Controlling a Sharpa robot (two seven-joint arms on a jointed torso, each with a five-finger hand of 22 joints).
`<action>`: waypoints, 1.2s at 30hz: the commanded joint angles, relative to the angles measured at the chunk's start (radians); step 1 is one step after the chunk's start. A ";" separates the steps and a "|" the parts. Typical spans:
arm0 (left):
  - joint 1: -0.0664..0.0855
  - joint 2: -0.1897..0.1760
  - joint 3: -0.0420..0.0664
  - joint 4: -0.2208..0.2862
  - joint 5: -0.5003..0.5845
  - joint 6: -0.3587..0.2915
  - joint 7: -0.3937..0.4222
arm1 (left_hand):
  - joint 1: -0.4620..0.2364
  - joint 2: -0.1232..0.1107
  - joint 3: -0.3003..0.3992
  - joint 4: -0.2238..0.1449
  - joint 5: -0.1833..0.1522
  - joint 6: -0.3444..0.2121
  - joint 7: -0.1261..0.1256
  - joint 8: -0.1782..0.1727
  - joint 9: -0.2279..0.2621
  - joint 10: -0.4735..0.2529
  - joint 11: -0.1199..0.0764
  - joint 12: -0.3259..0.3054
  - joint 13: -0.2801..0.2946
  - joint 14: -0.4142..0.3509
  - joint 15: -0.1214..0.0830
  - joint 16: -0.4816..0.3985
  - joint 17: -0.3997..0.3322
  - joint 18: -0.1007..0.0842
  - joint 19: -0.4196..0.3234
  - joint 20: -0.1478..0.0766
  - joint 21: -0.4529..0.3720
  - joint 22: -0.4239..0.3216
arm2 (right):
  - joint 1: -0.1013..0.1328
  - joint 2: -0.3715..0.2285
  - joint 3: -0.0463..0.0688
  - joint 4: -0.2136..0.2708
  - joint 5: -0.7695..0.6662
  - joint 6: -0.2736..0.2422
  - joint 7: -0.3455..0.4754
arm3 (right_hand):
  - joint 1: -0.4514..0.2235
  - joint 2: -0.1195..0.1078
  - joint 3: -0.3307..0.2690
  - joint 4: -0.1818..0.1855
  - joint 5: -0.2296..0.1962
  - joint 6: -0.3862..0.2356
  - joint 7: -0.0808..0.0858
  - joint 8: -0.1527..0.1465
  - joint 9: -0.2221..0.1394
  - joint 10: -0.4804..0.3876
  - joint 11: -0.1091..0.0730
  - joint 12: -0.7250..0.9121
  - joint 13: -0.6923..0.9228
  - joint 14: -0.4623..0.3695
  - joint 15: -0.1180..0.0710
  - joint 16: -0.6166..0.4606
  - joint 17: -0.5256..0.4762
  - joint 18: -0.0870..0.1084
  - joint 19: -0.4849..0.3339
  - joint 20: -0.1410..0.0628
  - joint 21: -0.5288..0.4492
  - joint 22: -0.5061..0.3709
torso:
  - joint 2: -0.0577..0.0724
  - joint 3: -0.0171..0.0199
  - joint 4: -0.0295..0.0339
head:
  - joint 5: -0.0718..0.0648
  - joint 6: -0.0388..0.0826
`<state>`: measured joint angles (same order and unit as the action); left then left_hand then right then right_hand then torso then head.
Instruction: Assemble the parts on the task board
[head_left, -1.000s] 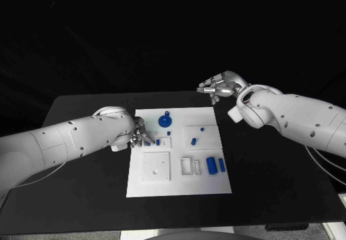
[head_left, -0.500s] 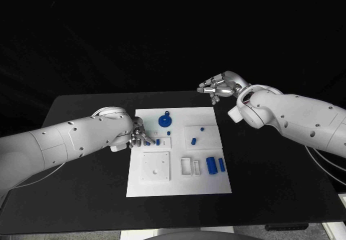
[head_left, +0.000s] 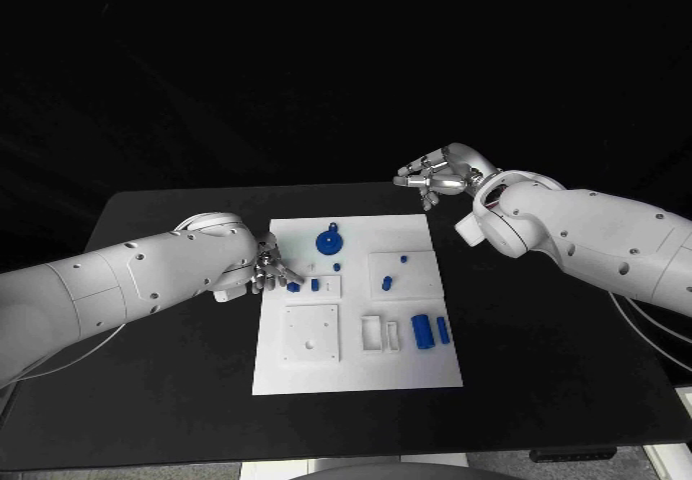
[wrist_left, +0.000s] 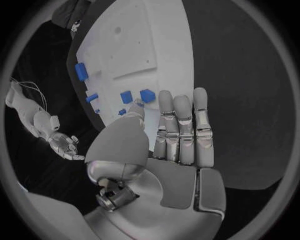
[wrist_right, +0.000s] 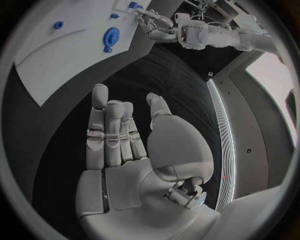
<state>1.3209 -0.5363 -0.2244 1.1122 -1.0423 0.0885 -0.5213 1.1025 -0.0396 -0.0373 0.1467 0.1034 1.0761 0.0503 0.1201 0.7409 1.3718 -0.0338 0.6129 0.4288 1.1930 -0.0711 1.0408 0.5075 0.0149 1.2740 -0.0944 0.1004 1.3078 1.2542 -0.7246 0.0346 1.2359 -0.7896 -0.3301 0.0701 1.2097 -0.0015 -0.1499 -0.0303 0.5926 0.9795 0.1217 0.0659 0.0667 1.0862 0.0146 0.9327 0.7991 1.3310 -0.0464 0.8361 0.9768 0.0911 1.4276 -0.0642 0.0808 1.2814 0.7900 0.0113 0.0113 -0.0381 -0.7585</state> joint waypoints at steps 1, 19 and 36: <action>-0.006 -0.003 -0.004 0.001 0.029 -0.018 -0.010 | 0.002 -0.013 0.008 0.004 -0.003 -0.016 0.002 0.041 -0.316 -0.005 0.003 0.008 -0.006 -0.008 0.003 0.006 -0.008 -0.006 0.002 0.006 -0.007 0.018 | -0.001 0.000 0.000 0.001 0.000 0.011 0.007 | -0.008 -0.001 -0.001 0.004 0.003 -0.008 0.002 -0.003 -0.001 -0.003 0.005 0.001 0.000 -0.005 0.001 0.002 -0.001 -0.001 0.000 0.001 -0.007 -0.001 | 0.000 0.0004 0.0005 | 0.000 0.000; -0.006 -0.021 0.001 0.020 0.087 -0.049 0.013 | 0.004 0.005 -0.003 -0.010 -0.003 -0.024 -0.003 0.119 -0.370 -0.006 0.001 0.016 -0.015 -0.010 0.001 0.016 -0.021 -0.008 0.005 0.005 -0.014 0.018 | -0.001 -0.002 0.000 0.003 0.000 0.009 0.006 | -0.009 -0.001 0.000 0.005 0.004 -0.008 0.002 -0.003 -0.001 -0.004 0.005 0.001 0.000 -0.005 0.002 0.002 -0.001 -0.001 -0.001 0.002 -0.007 -0.002 | 0.000 0.0007 -0.0009 | 0.003 0.007; -0.005 -0.060 0.005 0.037 0.095 -0.027 0.005 | -0.002 -0.024 0.018 0.029 -0.031 -0.022 -0.007 0.139 -0.363 -0.003 -0.001 0.015 -0.016 -0.009 0.000 0.016 -0.020 -0.009 0.006 0.004 -0.015 0.018 | -0.001 -0.005 0.000 0.003 0.000 0.009 0.005 | -0.008 0.000 0.001 0.006 0.004 -0.007 0.001 -0.003 -0.001 -0.003 0.005 0.002 0.000 -0.004 0.001 0.003 -0.001 -0.001 0.000 0.001 -0.006 -0.002 | -0.001 -0.0007 0.0019 | 0.002 0.011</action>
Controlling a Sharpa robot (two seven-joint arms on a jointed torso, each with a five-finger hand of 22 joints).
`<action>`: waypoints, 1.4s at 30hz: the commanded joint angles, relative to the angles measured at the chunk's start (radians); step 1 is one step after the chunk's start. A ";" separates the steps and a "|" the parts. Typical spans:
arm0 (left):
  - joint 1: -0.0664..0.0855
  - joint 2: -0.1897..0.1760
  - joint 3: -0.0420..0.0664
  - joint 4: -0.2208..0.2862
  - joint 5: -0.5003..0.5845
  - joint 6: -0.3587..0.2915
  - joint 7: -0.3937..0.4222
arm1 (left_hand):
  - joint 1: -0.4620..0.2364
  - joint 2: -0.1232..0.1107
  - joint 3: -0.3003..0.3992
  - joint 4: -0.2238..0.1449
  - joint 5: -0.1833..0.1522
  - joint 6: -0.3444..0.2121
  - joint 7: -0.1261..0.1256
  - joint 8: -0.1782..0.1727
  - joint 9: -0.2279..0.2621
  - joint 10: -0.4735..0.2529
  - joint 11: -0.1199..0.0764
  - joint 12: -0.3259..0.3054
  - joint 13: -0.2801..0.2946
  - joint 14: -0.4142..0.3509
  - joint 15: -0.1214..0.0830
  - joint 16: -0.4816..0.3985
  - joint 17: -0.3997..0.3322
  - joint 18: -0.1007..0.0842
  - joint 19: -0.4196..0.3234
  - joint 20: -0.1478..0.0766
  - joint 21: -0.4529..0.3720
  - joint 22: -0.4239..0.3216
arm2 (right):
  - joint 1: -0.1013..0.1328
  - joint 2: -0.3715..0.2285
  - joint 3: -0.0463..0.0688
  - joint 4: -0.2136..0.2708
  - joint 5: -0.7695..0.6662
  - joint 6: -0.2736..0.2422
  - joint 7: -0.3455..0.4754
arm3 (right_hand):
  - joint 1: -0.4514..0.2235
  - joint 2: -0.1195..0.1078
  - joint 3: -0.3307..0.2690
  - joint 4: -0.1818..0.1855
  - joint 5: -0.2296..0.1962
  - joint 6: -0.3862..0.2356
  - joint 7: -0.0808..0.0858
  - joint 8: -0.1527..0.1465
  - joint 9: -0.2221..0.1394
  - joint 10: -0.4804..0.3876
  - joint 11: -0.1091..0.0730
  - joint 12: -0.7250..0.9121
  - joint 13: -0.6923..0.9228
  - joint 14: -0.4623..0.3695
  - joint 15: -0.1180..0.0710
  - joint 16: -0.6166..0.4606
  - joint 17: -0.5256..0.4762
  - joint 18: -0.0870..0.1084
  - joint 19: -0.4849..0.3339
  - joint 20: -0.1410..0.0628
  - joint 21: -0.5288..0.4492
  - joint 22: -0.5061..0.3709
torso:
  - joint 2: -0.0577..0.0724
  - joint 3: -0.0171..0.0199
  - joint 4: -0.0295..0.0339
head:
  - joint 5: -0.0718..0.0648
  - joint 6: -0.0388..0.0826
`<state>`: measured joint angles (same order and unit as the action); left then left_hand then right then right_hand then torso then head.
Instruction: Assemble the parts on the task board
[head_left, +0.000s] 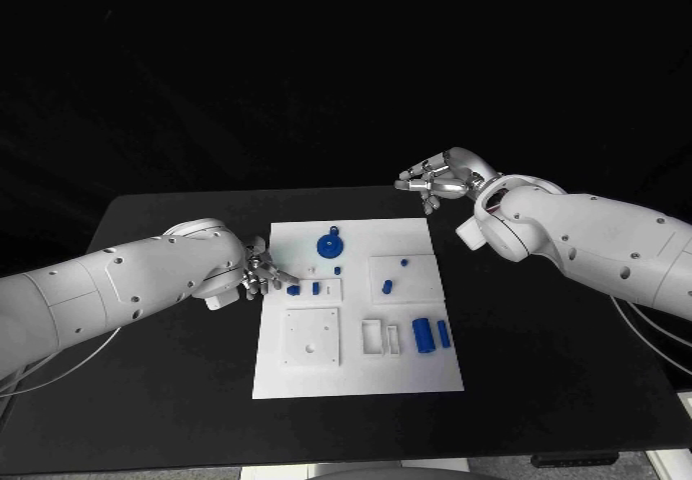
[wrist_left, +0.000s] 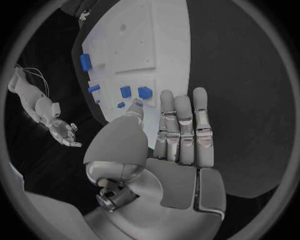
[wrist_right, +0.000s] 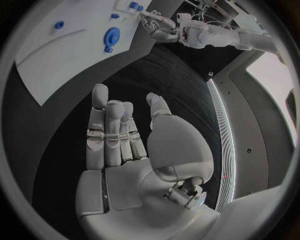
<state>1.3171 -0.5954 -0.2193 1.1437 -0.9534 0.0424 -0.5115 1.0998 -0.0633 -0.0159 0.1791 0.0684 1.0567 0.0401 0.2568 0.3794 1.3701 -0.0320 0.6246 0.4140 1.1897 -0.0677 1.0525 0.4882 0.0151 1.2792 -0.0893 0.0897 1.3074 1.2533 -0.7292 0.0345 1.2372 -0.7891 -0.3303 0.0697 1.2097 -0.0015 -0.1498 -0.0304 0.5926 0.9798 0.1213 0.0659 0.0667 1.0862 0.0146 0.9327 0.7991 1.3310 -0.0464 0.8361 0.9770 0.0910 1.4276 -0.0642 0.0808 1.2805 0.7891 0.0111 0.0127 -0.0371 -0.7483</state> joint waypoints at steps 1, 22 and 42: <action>-0.001 -0.002 0.000 0.007 0.006 0.026 -0.004 | -0.001 -0.001 -0.003 -0.004 0.003 -0.001 0.003 0.000 -0.012 -0.002 -0.003 0.003 -0.001 -0.006 -0.003 0.005 0.000 -0.008 0.000 -0.001 -0.005 0.018 | -0.001 -0.001 0.000 0.002 -0.001 0.009 0.006 | -0.008 0.000 0.001 0.006 0.004 -0.008 0.002 -0.003 -0.001 -0.003 0.005 0.002 0.000 -0.004 0.001 0.003 -0.001 -0.001 0.000 0.001 -0.006 -0.002 | 0.001 -0.0007 0.0001 | 0.002 0.001; -0.002 0.000 0.001 0.020 0.030 0.067 0.007 | 0.002 0.040 -0.030 -0.044 -0.001 0.006 0.009 -0.023 -0.082 -0.003 0.000 0.001 -0.002 -0.007 -0.001 0.004 0.000 -0.007 -0.002 0.002 -0.005 0.018 | -0.002 0.000 0.000 0.001 -0.001 0.011 0.006 | -0.008 0.000 0.001 0.006 0.004 -0.008 0.002 -0.003 -0.001 -0.003 0.005 0.002 0.000 -0.004 0.001 0.003 -0.001 -0.001 0.000 0.001 -0.006 -0.002 | 0.001 0.0001 -0.0015 | 0.008 -0.001; -0.002 0.019 0.000 0.008 0.034 0.098 0.014 | 0.154 0.197 -0.040 -0.183 0.036 0.023 0.007 -0.043 -0.149 -0.004 -0.002 0.003 -0.001 -0.009 -0.002 0.005 0.002 -0.008 -0.005 0.000 -0.002 0.020 | -0.003 0.000 0.000 0.001 -0.001 0.011 0.005 | -0.008 0.000 0.001 0.006 0.004 -0.008 0.002 -0.003 -0.001 -0.003 0.005 0.002 0.000 -0.004 0.001 0.003 -0.001 -0.001 0.000 0.001 -0.006 -0.002 | 0.001 0.0008 -0.0015 | 0.003 -0.004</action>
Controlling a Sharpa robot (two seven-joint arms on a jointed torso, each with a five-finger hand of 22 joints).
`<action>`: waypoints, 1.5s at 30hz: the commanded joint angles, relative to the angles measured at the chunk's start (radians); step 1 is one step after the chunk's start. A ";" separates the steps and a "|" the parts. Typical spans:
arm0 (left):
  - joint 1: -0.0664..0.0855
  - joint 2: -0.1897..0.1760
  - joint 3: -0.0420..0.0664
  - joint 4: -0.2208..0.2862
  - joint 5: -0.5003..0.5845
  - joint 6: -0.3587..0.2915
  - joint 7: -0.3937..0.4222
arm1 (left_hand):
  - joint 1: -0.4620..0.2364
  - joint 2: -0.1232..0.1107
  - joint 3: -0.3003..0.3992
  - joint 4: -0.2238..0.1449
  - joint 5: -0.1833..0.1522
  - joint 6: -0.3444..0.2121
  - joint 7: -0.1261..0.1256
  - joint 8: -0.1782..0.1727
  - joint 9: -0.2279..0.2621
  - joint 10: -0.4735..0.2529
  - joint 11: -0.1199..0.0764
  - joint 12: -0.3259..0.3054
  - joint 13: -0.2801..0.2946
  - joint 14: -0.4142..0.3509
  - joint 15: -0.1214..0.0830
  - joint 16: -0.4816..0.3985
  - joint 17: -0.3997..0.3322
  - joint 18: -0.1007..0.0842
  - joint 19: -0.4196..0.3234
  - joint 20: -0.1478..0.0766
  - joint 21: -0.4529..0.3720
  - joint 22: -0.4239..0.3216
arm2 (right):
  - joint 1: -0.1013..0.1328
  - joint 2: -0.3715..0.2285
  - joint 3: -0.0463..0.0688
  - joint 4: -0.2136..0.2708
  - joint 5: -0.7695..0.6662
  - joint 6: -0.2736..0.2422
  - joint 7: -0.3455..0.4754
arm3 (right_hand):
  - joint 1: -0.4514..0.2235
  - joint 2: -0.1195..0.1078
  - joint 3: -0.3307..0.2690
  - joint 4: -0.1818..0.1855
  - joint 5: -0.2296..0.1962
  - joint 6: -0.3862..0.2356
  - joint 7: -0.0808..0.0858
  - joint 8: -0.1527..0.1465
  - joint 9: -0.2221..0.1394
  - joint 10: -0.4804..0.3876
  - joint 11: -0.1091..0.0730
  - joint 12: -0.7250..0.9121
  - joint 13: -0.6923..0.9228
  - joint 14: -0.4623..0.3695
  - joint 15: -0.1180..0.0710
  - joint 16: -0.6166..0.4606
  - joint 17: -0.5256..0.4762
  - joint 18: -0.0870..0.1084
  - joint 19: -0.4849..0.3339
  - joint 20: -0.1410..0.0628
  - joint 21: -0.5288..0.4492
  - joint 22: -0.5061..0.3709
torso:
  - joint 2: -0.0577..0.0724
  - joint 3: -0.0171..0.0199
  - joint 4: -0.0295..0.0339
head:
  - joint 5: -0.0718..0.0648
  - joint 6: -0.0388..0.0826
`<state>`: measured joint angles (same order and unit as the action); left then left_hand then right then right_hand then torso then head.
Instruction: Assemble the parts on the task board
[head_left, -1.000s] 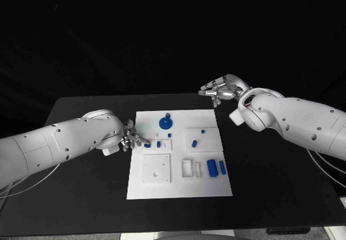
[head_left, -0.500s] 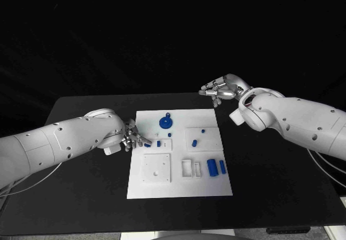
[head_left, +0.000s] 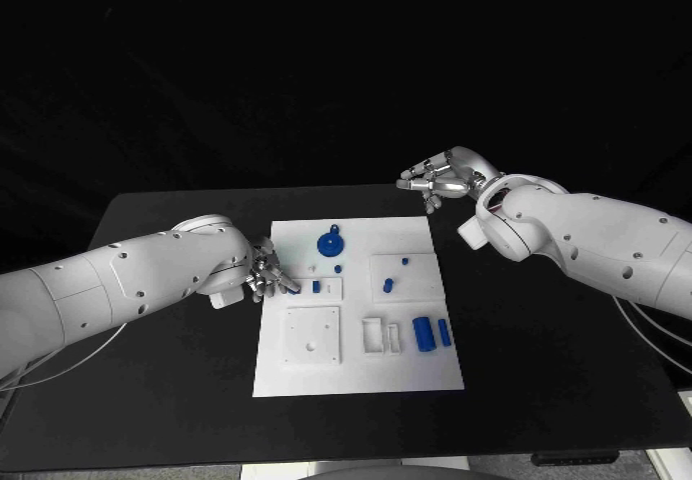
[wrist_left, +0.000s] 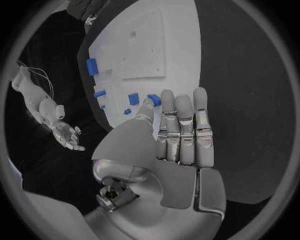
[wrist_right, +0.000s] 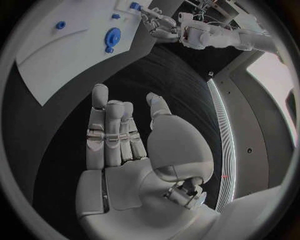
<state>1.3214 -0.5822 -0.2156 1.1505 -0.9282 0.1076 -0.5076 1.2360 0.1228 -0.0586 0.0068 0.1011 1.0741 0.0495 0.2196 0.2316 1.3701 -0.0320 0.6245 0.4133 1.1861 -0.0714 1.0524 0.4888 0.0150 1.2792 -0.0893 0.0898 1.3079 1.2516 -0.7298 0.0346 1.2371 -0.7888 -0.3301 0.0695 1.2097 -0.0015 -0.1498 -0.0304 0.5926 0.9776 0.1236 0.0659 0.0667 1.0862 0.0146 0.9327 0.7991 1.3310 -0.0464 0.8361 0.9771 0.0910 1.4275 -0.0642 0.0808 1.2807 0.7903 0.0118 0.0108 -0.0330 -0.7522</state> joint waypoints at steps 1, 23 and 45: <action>-0.006 0.006 -0.004 0.001 0.009 0.033 0.011 | 0.023 0.016 0.004 -0.014 0.003 0.005 -0.002 -0.007 -0.004 -0.004 -0.002 0.002 -0.001 -0.005 0.002 0.005 0.001 -0.008 -0.005 0.000 -0.002 0.019 | -0.001 0.000 0.000 0.001 -0.001 0.011 0.006 | -0.008 0.000 0.001 0.007 0.004 -0.006 0.000 -0.003 -0.001 -0.003 0.005 0.002 0.000 -0.004 0.001 0.003 -0.002 -0.001 0.000 0.001 -0.006 -0.002 | 0.000 0.0000 0.0006 | -0.002 0.000; -0.006 -0.003 -0.004 -0.005 0.015 0.040 0.014 | 0.084 0.092 0.043 -0.104 0.028 0.004 -0.005 0.003 -0.013 0.007 -0.002 -0.007 -0.005 -0.002 0.002 0.004 0.004 -0.003 -0.009 0.002 0.010 0.020 | -0.003 0.000 0.000 0.000 -0.001 0.012 0.006 | -0.008 0.000 0.003 0.007 0.003 -0.005 -0.001 -0.003 -0.001 -0.003 0.005 0.003 0.000 -0.004 0.001 0.004 -0.001 -0.001 0.001 0.001 -0.006 0.000 | 0.000 -0.0005 0.0010 | -0.001 0.000; -0.006 -0.029 -0.003 0.015 0.100 -0.017 0.051 | 0.012 0.061 0.109 -0.178 0.241 0.082 -0.031 0.008 0.174 0.054 -0.017 -0.023 -0.005 0.026 -0.008 0.013 0.015 -0.001 -0.012 -0.008 0.063 0.020 | -0.004 -0.002 0.000 0.002 -0.001 0.012 0.005 | -0.008 0.000 0.003 0.007 0.003 -0.005 -0.001 -0.003 -0.001 -0.003 0.005 0.003 0.000 -0.004 0.001 0.004 -0.001 -0.001 0.001 0.001 -0.006 0.000 | 0.000 0.0008 0.0005 | -0.001 0.002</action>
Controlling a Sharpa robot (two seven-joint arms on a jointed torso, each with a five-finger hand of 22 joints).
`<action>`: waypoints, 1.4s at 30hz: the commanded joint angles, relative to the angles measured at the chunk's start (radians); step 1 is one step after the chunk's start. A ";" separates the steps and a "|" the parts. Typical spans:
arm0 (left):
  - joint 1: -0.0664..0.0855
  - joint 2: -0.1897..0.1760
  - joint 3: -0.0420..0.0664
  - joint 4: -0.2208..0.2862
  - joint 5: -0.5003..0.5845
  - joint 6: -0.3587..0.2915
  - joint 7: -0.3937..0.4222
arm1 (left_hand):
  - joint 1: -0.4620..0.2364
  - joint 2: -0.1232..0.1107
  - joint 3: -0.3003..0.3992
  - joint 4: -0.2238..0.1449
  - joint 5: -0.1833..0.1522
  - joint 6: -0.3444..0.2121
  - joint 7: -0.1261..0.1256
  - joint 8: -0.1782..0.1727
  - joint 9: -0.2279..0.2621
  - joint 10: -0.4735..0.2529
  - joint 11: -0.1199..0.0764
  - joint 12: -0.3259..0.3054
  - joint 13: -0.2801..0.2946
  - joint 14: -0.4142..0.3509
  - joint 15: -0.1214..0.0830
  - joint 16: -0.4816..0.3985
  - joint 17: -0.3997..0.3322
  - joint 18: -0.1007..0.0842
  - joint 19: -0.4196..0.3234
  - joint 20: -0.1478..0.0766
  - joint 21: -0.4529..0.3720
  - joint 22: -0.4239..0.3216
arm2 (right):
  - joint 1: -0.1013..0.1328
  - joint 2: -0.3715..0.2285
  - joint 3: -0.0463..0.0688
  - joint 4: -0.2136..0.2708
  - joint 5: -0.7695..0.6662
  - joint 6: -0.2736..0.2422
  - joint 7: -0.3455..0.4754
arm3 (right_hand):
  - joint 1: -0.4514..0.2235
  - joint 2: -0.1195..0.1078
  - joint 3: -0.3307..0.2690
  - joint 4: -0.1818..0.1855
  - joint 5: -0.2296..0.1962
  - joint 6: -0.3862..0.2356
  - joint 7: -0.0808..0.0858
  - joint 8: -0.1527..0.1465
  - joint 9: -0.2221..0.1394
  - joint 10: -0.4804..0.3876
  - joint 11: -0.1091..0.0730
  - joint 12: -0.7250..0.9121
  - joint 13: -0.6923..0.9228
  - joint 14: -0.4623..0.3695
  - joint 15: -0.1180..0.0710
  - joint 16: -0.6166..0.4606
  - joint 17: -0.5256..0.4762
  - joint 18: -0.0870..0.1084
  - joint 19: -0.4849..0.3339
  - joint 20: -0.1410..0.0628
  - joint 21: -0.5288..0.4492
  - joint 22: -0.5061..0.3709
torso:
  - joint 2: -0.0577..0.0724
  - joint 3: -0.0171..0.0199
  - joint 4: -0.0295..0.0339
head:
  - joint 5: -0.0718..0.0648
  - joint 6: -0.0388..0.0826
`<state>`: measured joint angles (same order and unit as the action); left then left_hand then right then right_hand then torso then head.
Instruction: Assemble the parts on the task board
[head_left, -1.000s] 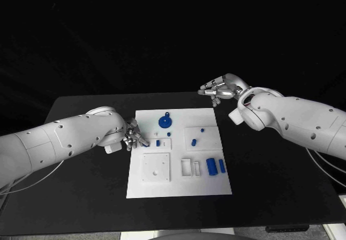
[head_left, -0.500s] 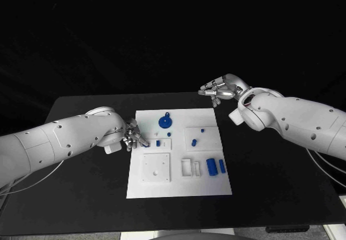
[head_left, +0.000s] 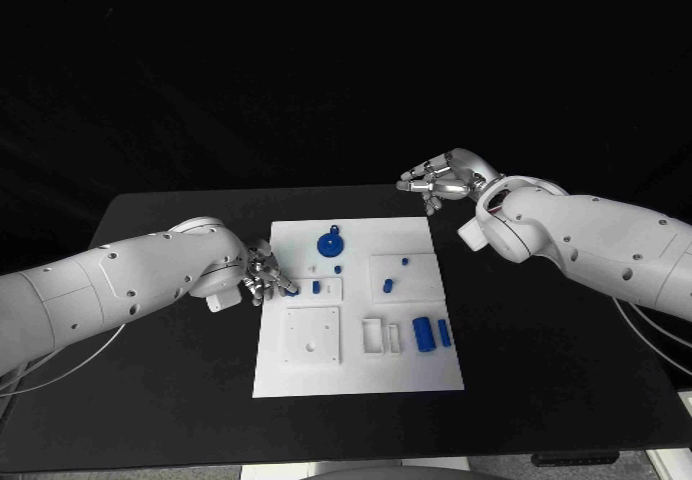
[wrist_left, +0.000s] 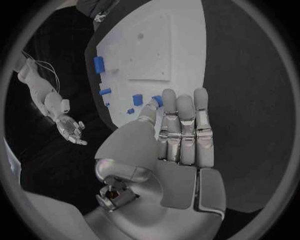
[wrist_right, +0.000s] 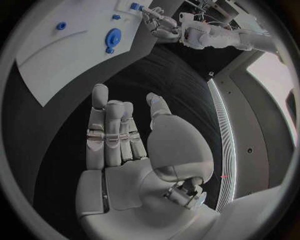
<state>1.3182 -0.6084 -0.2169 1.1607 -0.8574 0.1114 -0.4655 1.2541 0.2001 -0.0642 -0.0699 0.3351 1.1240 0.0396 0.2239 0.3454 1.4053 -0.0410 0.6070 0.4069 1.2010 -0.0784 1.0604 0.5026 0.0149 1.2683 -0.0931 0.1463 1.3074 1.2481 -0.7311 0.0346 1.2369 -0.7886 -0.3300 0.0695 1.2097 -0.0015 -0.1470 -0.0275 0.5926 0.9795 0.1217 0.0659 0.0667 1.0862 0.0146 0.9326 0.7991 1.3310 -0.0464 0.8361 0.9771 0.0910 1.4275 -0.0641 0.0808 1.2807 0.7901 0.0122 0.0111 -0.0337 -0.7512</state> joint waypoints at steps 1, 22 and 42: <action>-0.003 -0.004 -0.002 0.006 0.031 -0.023 0.010 | -0.008 -0.018 0.116 -0.101 0.007 0.037 -0.023 0.004 0.066 0.021 -0.008 -0.006 0.002 0.012 -0.001 0.005 0.001 0.000 0.000 -0.005 0.007 0.021 | -0.001 -0.001 0.000 0.002 -0.001 0.012 0.005 | -0.008 0.000 0.000 0.004 0.003 -0.007 0.001 -0.003 -0.001 -0.003 0.005 0.003 0.001 -0.004 0.001 0.004 -0.001 -0.001 0.000 0.001 -0.006 0.000 | 0.000 0.0004 0.0004 | -0.001 0.000; -0.003 -0.015 0.009 0.024 0.059 -0.049 0.024 | -0.015 -0.055 0.147 -0.083 0.055 0.055 -0.034 -0.015 0.222 0.038 -0.016 -0.012 0.011 0.025 -0.007 0.003 0.009 -0.003 0.000 -0.011 0.029 0.020 | -0.002 -0.001 0.000 0.000 -0.001 0.012 0.005 | -0.008 0.000 0.002 0.005 0.004 -0.007 0.001 -0.003 -0.001 -0.003 0.005 0.002 0.000 -0.004 0.001 0.003 -0.001 -0.001 0.000 0.001 -0.006 0.000 | 0.000 -0.0012 0.0007 | -0.004 0.000; -0.002 -0.023 0.018 0.027 0.063 -0.054 0.013 | -0.044 -0.072 0.112 -0.019 -0.043 0.029 -0.034 -0.043 0.238 0.020 -0.020 -0.015 0.014 0.018 -0.009 -0.005 0.007 -0.009 -0.002 -0.013 0.024 0.016 | -0.004 -0.001 0.000 -0.001 -0.001 0.012 0.005 | -0.008 0.000 0.002 0.005 0.004 -0.007 0.001 -0.003 -0.001 -0.003 0.005 0.002 0.000 -0.004 0.001 0.003 -0.001 -0.001 0.000 0.001 -0.006 0.000 | 0.000 -0.0007 0.0006 | -0.001 0.001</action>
<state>1.3162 -0.6306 -0.1996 1.1836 -0.8032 0.0691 -0.4528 1.2247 0.1380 0.0559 -0.0989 0.3094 1.1571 0.0038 0.1844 0.5853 1.4314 -0.0600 0.5984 0.4203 1.2185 -0.0856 1.0603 0.5114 0.0150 1.2684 -0.1004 0.1741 1.3078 1.2445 -0.7322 0.0346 1.2357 -0.7883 -0.3300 0.0694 1.2097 -0.0015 -0.1470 -0.0275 0.5926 0.9799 0.1213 0.0659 0.0666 1.0862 0.0146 0.9327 0.7991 1.3310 -0.0464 0.8361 0.9771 0.0911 1.4275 -0.0641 0.0808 1.2807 0.7901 0.0112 0.0119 -0.0350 -0.7501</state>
